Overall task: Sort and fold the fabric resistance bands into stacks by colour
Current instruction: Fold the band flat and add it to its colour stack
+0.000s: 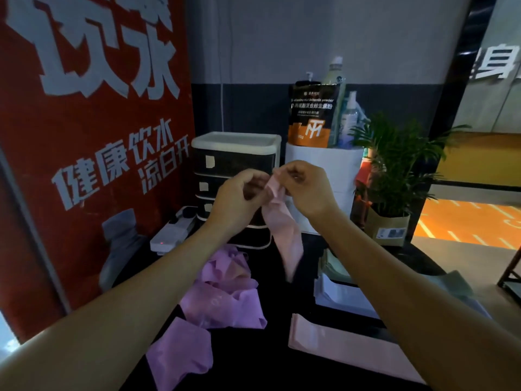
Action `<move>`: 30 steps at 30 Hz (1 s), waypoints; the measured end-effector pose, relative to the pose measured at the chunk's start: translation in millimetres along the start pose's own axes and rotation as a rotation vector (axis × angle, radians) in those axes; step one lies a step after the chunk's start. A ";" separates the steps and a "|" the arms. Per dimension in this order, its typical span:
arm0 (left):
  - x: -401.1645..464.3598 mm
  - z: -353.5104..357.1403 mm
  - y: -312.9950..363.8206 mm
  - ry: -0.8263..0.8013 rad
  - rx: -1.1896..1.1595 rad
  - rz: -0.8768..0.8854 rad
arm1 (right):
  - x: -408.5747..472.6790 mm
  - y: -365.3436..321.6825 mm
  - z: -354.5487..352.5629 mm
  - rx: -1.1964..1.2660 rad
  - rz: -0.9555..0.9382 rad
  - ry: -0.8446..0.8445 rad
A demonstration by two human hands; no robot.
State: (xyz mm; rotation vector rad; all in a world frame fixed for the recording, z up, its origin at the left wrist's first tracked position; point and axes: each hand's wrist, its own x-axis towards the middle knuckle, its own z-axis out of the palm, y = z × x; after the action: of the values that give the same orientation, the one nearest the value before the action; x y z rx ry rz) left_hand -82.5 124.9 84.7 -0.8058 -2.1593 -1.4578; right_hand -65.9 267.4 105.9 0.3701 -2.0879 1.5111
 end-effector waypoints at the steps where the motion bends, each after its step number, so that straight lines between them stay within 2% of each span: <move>1: -1.3 -0.1 4.7 0.012 -0.018 0.004 | -3.4 -3.7 -2.3 0.024 0.003 -0.008; 5: -13.4 -0.3 17.8 0.072 -0.122 -0.021 | -21.3 -8.3 -9.5 0.117 0.043 -0.110; 8: -23.9 0.3 21.9 0.076 -0.135 -0.050 | -33.6 -8.8 -14.3 0.097 0.058 -0.201; 16: -34.8 -2.8 38.7 0.096 -0.107 -0.019 | -50.9 -24.2 -21.0 -0.064 -0.054 -0.224; 20: -35.1 -9.4 44.7 0.088 -0.145 -0.023 | -49.0 -24.5 -25.3 -0.103 -0.119 -0.165; 23: -36.8 -13.2 46.7 0.031 -0.189 -0.065 | -46.1 -23.0 -32.0 -0.114 -0.087 -0.151; 27: -38.4 -12.6 54.4 -0.090 -0.114 -0.074 | -45.6 -26.2 -35.6 -0.157 -0.082 -0.132; 30: -38.4 -13.3 59.6 -0.156 -0.062 -0.106 | -44.2 -25.3 -41.7 -0.247 -0.107 -0.191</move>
State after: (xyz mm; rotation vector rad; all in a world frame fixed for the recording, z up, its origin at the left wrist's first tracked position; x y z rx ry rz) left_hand -14.1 120.6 106.9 -0.8647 -2.3138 -1.5675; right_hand -6.0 294.2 110.7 0.5402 -2.3302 1.1789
